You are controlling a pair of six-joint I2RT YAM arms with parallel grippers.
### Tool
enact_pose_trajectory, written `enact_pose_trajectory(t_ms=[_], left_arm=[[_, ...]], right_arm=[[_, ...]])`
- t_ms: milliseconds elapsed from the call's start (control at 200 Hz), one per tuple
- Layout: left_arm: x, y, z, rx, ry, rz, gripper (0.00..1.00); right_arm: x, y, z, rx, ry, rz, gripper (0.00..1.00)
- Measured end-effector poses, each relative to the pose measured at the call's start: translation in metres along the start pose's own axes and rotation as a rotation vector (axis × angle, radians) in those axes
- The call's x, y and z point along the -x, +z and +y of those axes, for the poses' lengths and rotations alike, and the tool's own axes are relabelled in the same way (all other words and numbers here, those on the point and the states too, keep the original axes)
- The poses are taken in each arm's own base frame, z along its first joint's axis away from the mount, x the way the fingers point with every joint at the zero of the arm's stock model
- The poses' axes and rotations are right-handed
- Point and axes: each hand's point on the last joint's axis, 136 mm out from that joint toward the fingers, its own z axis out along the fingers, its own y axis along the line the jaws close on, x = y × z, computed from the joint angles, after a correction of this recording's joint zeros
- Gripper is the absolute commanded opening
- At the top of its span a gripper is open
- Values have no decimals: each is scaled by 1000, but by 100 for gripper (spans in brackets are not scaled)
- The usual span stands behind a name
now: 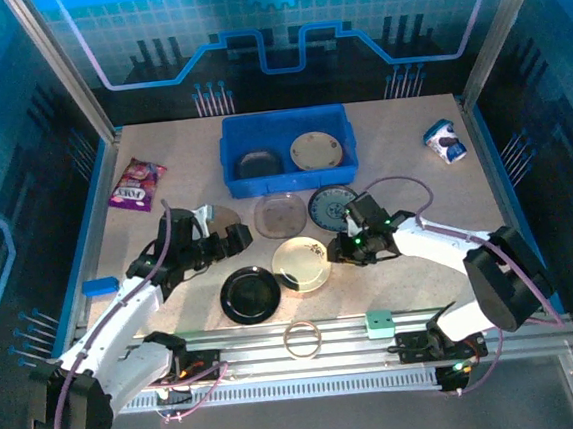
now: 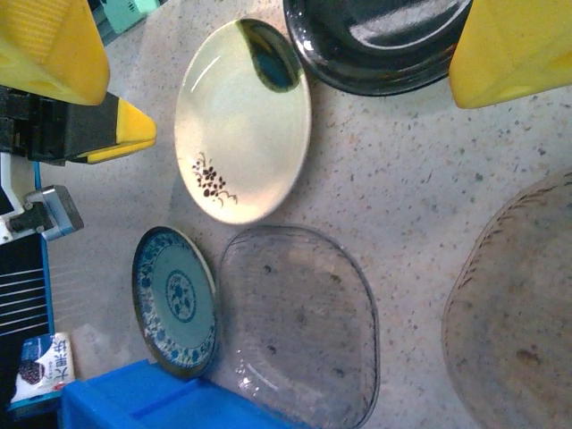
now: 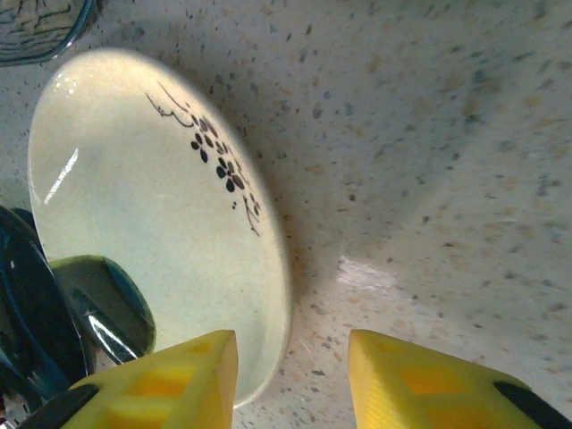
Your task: Place the plates into the plastic bin on the countertop
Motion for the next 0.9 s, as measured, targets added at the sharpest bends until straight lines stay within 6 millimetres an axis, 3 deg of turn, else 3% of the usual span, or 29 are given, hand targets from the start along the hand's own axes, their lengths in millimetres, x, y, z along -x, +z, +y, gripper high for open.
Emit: enact_pose_trajectory(t_ms=[370,620,900], left_arm=[[-36,-7,26,52,-52,59,96],[-39,-4,30,61,-58,69,96],[-40,-1,31,68,-62,77,96]], right_arm=[[-6,20,0,-6,12,40,29],[-5,28,1,4,26,54,23],[-1,32,8,43,44,51,5]])
